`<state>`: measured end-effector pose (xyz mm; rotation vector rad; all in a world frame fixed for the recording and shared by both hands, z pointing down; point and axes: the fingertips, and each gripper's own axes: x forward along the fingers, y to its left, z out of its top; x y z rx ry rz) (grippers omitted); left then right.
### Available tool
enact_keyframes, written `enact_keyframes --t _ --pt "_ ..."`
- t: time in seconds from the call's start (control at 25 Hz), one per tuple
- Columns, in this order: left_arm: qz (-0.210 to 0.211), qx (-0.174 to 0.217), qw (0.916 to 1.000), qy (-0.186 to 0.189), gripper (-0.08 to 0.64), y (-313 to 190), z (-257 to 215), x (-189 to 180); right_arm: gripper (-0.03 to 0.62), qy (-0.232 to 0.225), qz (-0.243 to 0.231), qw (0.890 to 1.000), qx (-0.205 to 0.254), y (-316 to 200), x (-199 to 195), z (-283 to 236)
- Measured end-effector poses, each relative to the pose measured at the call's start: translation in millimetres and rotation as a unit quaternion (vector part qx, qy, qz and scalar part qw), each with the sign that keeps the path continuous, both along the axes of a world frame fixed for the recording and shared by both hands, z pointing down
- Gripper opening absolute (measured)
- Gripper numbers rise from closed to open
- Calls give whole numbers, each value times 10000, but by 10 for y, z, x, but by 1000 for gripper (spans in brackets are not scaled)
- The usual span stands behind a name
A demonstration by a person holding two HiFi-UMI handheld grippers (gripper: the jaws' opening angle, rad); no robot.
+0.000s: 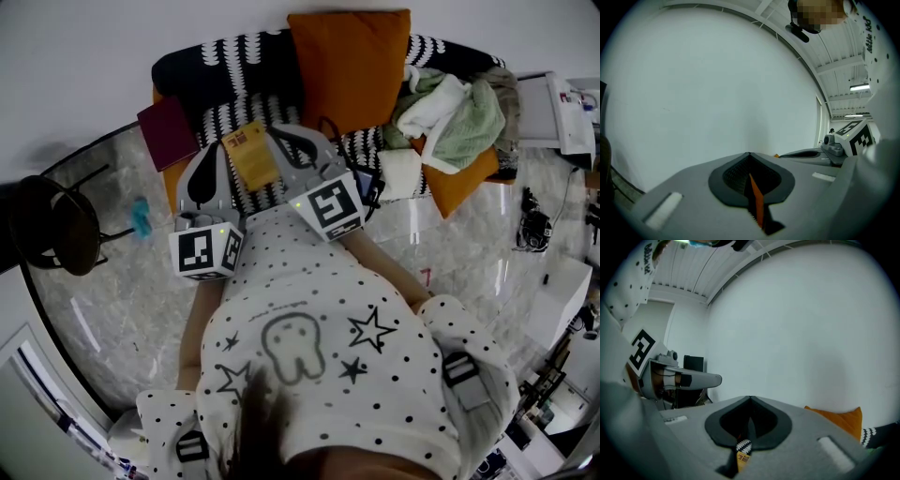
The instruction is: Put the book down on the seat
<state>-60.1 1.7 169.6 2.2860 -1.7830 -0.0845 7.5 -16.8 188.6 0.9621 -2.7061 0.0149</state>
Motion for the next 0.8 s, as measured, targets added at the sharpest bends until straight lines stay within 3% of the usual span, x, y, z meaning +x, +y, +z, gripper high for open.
enact_keyframes --t 0.24,0.44,0.8 --pt "103 1 9999 -46 0 -14 -4 63 -3 -120 280 9995 61 -114 138 -56" --pt "284 293 9988 -263 0 -69 -192 46 -3 -160 518 9985 80 -246 270 -95" --pt "153 282 9991 -272 0 -88 -198 6 -3 -128 393 9991 116 -276 217 -102"
